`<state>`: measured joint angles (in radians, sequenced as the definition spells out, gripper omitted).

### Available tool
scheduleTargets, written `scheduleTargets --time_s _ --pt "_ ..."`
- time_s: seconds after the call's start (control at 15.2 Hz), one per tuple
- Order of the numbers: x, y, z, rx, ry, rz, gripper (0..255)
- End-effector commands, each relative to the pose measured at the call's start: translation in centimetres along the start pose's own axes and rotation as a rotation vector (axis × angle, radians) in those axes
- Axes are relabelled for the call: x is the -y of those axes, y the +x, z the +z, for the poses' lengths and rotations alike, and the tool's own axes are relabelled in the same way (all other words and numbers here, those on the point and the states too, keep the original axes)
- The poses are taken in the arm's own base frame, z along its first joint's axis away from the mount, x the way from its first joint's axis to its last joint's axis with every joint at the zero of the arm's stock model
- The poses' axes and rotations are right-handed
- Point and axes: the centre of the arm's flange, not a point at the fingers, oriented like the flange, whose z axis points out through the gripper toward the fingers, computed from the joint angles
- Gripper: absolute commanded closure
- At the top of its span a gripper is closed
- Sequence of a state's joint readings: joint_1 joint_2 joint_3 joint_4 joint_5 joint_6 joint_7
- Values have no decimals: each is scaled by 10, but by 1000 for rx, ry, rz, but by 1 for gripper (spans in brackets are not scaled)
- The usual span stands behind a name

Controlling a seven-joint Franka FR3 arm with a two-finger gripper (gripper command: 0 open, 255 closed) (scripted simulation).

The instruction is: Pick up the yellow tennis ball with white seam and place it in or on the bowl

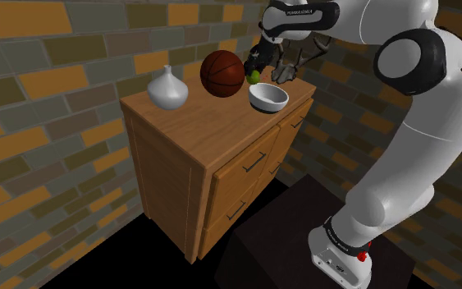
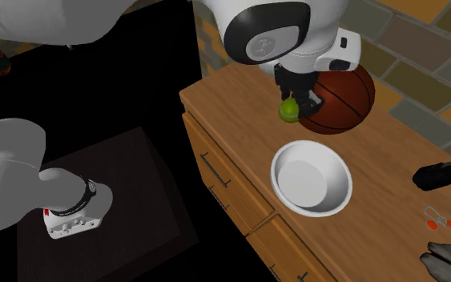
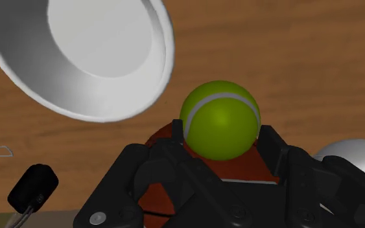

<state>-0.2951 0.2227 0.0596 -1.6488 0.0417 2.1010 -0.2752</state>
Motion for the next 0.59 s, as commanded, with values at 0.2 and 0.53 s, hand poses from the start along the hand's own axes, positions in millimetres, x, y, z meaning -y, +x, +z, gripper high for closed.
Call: scheduleTargets --time_s 0.2,0.53 --pt "-66 4 -3 0 0 -2 255" --pt "-132 5 -6 0 0 -2 255"
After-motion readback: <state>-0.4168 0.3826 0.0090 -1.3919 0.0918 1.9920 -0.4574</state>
